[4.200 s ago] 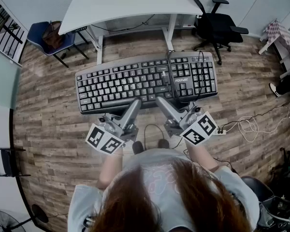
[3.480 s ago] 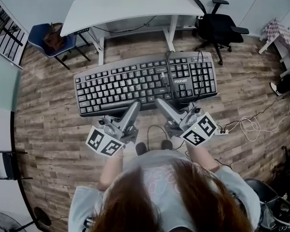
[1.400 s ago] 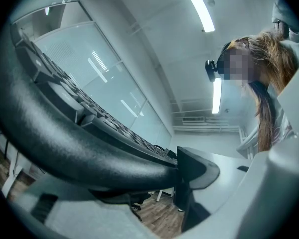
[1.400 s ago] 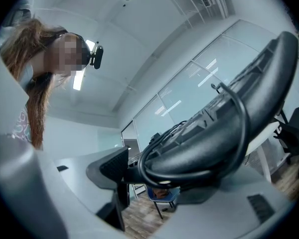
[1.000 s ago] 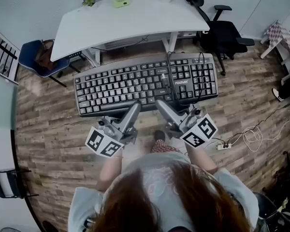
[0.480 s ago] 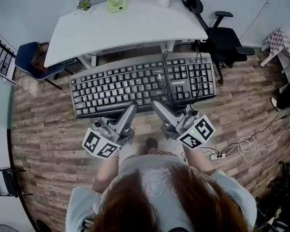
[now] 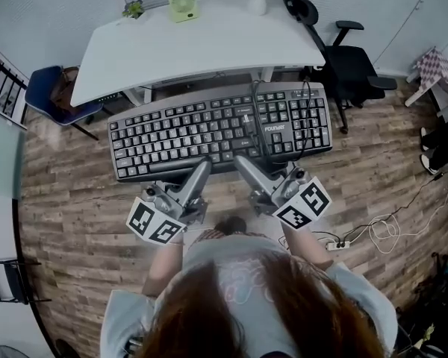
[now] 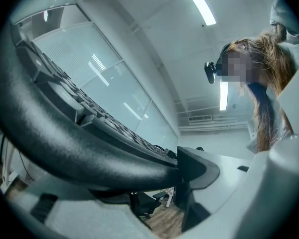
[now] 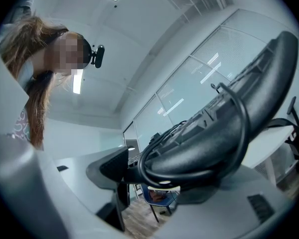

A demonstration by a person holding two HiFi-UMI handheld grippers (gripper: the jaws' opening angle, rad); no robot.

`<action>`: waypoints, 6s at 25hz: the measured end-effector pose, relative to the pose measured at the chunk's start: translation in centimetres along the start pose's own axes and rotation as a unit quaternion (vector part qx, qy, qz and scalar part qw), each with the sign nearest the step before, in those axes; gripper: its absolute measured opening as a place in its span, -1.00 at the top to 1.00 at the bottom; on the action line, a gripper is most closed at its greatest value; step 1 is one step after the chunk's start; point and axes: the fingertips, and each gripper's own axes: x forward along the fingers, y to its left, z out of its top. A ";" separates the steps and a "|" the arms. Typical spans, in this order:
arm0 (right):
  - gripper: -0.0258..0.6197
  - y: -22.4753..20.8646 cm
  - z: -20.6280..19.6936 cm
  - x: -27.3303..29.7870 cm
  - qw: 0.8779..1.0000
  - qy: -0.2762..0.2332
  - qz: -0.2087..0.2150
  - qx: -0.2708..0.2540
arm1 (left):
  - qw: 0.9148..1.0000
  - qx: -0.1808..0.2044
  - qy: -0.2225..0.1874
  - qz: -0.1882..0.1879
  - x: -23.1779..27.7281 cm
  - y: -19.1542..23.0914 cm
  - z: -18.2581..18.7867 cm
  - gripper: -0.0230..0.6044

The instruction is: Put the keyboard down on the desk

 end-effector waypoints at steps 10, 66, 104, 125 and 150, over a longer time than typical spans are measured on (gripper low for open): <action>-0.01 -0.2 -0.1 0.0 1.000 -0.004 -0.002 -0.004 | 1.000 0.001 -0.002 -0.005 0.1 0.2 -0.2 0.04; 0.00 -20.7 -1.6 14.1 0.999 -0.010 -0.032 -0.004 | 0.999 -0.015 0.011 -0.029 16.8 19.3 -3.3 0.04; 0.01 -34.5 -1.6 27.7 0.993 -0.038 -0.107 -0.027 | 0.993 -0.045 0.044 -0.096 30.2 35.6 -2.3 0.04; 0.01 -39.8 -5.8 27.8 0.991 0.003 -0.135 0.018 | 0.990 -0.093 0.086 -0.056 31.4 39.8 -7.6 0.04; 0.01 -43.9 -11.1 25.3 0.979 0.036 -0.179 0.094 | 0.977 -0.142 0.157 -0.006 30.9 42.0 -13.9 0.04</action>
